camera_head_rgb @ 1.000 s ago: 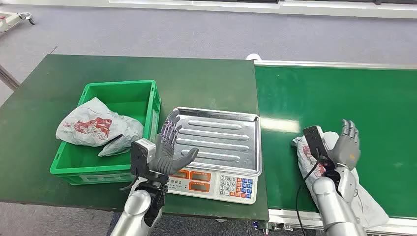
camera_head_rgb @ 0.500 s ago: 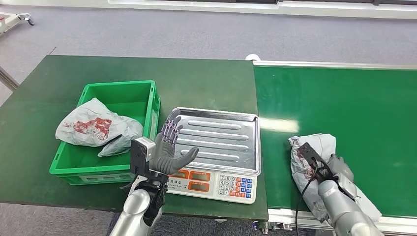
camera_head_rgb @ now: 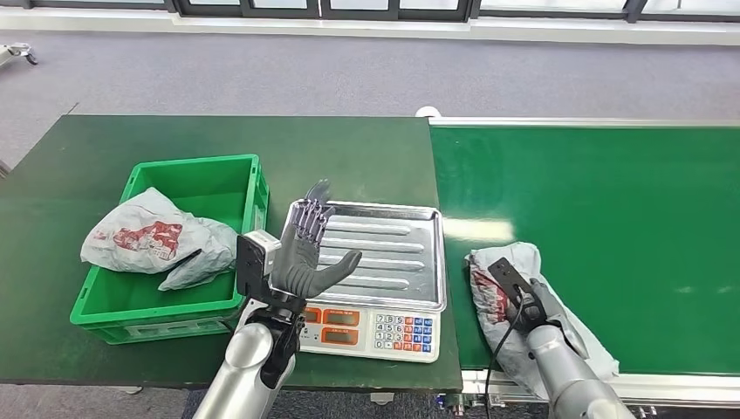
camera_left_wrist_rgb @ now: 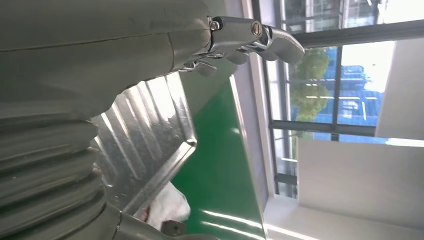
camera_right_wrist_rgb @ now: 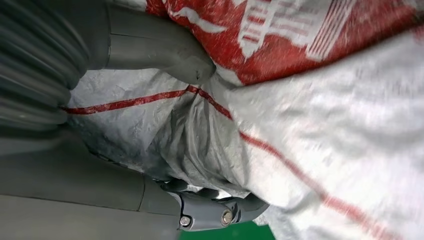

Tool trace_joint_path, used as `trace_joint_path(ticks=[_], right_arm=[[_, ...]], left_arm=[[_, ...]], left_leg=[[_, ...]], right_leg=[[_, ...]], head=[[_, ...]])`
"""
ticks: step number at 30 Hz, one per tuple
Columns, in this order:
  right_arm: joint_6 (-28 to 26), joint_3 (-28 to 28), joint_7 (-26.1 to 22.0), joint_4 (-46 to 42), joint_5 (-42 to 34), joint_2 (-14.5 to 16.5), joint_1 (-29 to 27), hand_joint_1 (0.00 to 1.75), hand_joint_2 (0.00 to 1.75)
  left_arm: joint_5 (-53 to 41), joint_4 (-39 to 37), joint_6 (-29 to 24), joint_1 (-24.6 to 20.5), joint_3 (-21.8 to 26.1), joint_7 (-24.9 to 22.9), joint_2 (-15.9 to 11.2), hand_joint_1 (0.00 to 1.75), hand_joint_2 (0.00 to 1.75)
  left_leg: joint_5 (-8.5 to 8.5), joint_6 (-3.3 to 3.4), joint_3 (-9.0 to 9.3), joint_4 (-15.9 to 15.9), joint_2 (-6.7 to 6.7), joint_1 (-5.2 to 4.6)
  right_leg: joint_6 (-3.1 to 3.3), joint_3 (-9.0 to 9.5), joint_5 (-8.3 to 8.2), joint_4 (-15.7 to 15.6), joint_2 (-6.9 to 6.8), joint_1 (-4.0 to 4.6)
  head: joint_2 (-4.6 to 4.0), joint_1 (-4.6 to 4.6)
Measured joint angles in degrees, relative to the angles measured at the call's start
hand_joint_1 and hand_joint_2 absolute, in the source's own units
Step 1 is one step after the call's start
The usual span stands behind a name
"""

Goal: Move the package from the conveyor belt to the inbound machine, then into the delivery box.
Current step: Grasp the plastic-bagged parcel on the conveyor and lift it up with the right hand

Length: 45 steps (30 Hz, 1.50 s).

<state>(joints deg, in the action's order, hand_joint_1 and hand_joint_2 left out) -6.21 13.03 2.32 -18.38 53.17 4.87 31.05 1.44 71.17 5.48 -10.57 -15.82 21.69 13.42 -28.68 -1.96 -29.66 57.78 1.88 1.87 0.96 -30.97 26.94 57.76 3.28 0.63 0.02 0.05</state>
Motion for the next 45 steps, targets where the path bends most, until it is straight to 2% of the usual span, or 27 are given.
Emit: trace_joint_path(ticks=[5,11,17,20,25,30,34,41,45], right_arm=[[-3.01,3.07,-8.27,-0.01,-5.59,1.43,-0.83,1.75,1.75],[-7.02,7.87,-19.75,-0.48,-12.22,1.75,-2.29,1.75,1.75],[-10.90,10.07,-26.29,-2.61,-15.57,1.75,-3.70,1.75,1.75],[-13.85,10.12,-29.91,-7.33,-18.64,1.83,-5.80,1.75,1.75],[-16.25,5.47,-27.88,-25.35,-23.18,1.74,-9.88,1.75,1.75],[-17.37,-0.67,-25.86,-41.76,-24.11,1.09,-11.72,1.75,1.75],[-17.71,-3.05,-25.60,-47.92,-24.45,1.00,-13.05,1.75,1.75],[-19.13,-5.24,-26.51,-52.67,-24.25,0.71,-14.14,1.75,1.75],[-18.86,-7.52,-24.72,-56.85,-23.48,0.08,-13.92,1.75,1.75]], left_arm=[[0.23,0.19,-0.27,-0.27,-0.18,0.33,0.04,0.00,1.75],[0.16,1.10,-1.29,0.95,-0.12,0.73,-0.36,0.00,1.75],[-0.50,1.81,-1.89,3.10,-0.02,1.16,-1.09,0.00,1.75],[-1.17,2.25,-2.38,3.94,0.36,1.40,-1.40,0.00,1.75],[-2.34,2.68,-2.45,4.74,1.39,1.70,-1.58,0.00,1.75],[-2.83,2.62,-2.40,4.93,1.81,2.18,-1.60,0.00,1.75],[-2.86,2.62,-2.40,5.03,1.85,2.33,-1.60,0.00,1.75],[-2.99,2.48,-2.40,5.10,1.87,2.63,-1.60,0.00,1.75],[-3.37,2.13,-2.42,5.13,1.89,3.35,-1.60,0.00,1.75]], left_leg=[[0.08,0.05,-0.32,0.00,-0.06,-0.02],[0.23,0.19,-0.60,0.00,-0.70,-0.19],[0.45,0.33,-0.62,0.01,-1.48,-0.38],[0.64,0.41,-1.09,0.01,-1.84,-0.53],[0.97,0.52,-1.89,0.01,-2.22,-0.75],[0.99,0.53,-1.98,0.01,-2.21,-0.79],[0.99,0.54,-2.04,0.01,-2.27,-0.80],[1.00,0.55,-2.06,0.01,-2.27,-0.83],[1.00,0.55,-2.08,0.01,-2.26,-0.85]], right_leg=[[-0.02,-0.25,-0.04,0.00,-0.10,-0.02],[-0.14,-0.31,0.01,0.00,-0.72,-0.20],[-0.22,-0.53,0.08,0.01,-1.48,-0.38],[-0.25,-0.88,0.06,0.04,-1.87,-0.52],[-0.43,-1.58,-0.07,0.09,-2.30,-0.74],[-0.47,-1.71,-0.10,0.09,-2.26,-0.80],[-0.47,-1.72,-0.10,0.09,-2.34,-0.80],[-0.48,-1.74,-0.11,0.09,-2.34,-0.84],[-0.49,-1.75,-0.11,0.09,-2.33,-0.86]], head=[[0.00,0.01],[0.00,0.02],[0.00,0.02],[0.00,0.01],[0.00,0.01],[0.00,0.01],[0.00,0.01],[0.00,0.01],[0.00,0.01]])
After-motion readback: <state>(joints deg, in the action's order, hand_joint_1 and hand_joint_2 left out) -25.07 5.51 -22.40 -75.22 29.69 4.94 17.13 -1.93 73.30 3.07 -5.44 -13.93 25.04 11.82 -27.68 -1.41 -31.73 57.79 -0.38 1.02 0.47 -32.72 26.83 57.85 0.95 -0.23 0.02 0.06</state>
